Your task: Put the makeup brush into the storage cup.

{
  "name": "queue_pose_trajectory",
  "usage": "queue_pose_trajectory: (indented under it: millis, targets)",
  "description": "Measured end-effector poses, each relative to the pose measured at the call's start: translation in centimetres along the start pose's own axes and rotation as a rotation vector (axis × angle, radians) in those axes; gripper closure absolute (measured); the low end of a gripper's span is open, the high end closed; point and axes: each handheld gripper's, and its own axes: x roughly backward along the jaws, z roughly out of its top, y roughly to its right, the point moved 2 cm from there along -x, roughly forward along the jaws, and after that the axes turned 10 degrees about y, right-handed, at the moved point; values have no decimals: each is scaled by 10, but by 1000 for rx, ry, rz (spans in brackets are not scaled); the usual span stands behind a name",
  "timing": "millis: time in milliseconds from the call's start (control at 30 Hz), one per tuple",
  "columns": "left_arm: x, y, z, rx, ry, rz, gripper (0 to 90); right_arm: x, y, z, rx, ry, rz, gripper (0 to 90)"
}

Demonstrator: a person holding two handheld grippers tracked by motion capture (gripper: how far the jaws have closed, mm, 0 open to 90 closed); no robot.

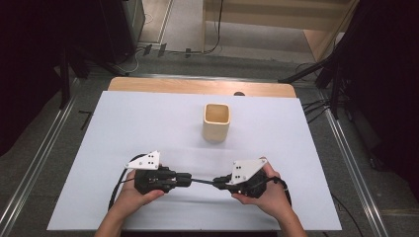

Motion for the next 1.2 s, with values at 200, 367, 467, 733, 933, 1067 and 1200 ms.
queue_pose_trajectory:
  millis: [200, 367, 467, 733, 933, 1067, 1200]
  targets:
    - [8, -3, 6, -42, 31, 133, 864, 5, 13, -1, -150, 98, -212, 429]
    - [15, -6, 9, -60, 111, 244, 864, 12, 22, -2, -373, 273, -349, 382]
    - [17, -5, 11, -76, 156, 305, 863, 11, 21, -5, -473, 317, -446, 361]
    - [8, 0, 9, -101, 199, 369, 863, -9, 13, -13, -820, 425, -636, 230]
    - [2, 3, 7, -112, 213, 377, 863, -15, 10, -16, -941, 508, -583, 244]
    - [-6, 6, 4, -116, 219, 388, 863, -16, 7, -15, -985, 548, -573, 265]
    - [-13, 10, 1, -140, 225, 421, 863, -20, 6, -19, -1089, 565, -568, 307]
